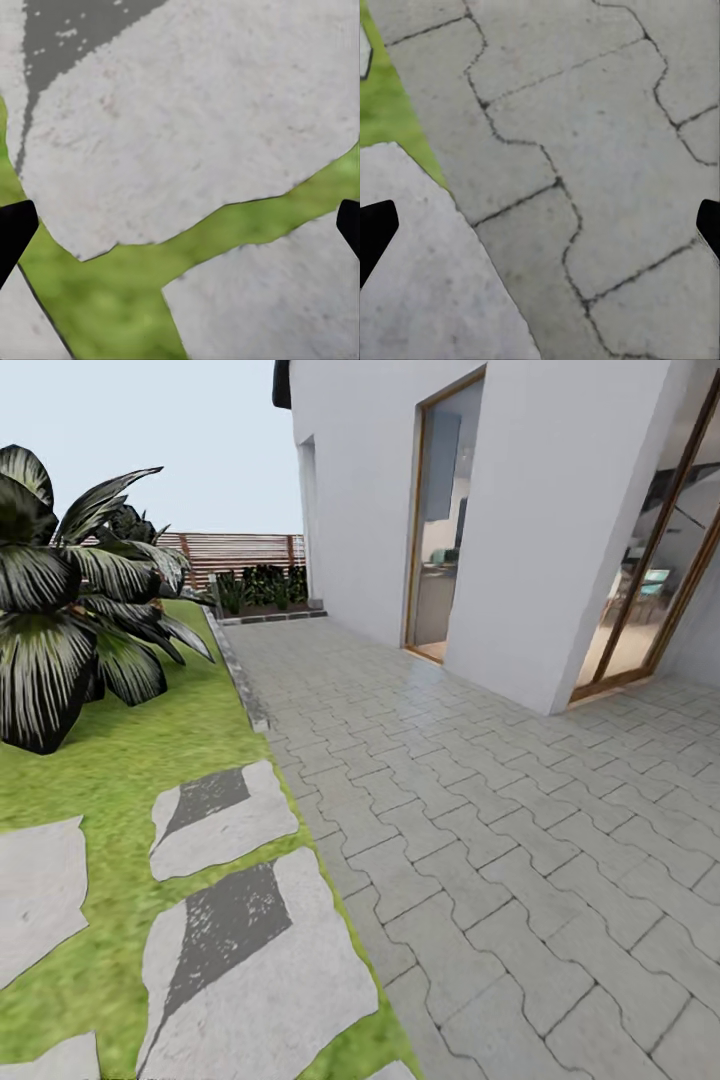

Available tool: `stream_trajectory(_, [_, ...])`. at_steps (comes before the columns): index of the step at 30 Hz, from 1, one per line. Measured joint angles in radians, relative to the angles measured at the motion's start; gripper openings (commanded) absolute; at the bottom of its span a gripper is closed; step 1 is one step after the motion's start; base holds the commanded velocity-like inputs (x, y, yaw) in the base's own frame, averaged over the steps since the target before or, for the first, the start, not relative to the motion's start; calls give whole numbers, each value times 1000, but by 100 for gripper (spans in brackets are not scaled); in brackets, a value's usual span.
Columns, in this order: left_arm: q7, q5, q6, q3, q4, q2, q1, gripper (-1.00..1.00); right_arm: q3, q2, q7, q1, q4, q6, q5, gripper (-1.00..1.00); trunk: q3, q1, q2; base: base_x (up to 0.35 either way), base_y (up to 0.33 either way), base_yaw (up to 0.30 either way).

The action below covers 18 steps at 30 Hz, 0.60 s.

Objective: In the garden, pick up the pesticide atomizer on the floor and spray pesticide onto both trees until each tree trunk is fully covered.

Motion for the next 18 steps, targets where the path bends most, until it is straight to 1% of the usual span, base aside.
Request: stream_trajectory(18, [0, 0, 0, 1, 0, 0, 0, 100, 0, 0, -1, 0, 1, 0, 0, 100, -16, 0, 0, 190, -210, 238])
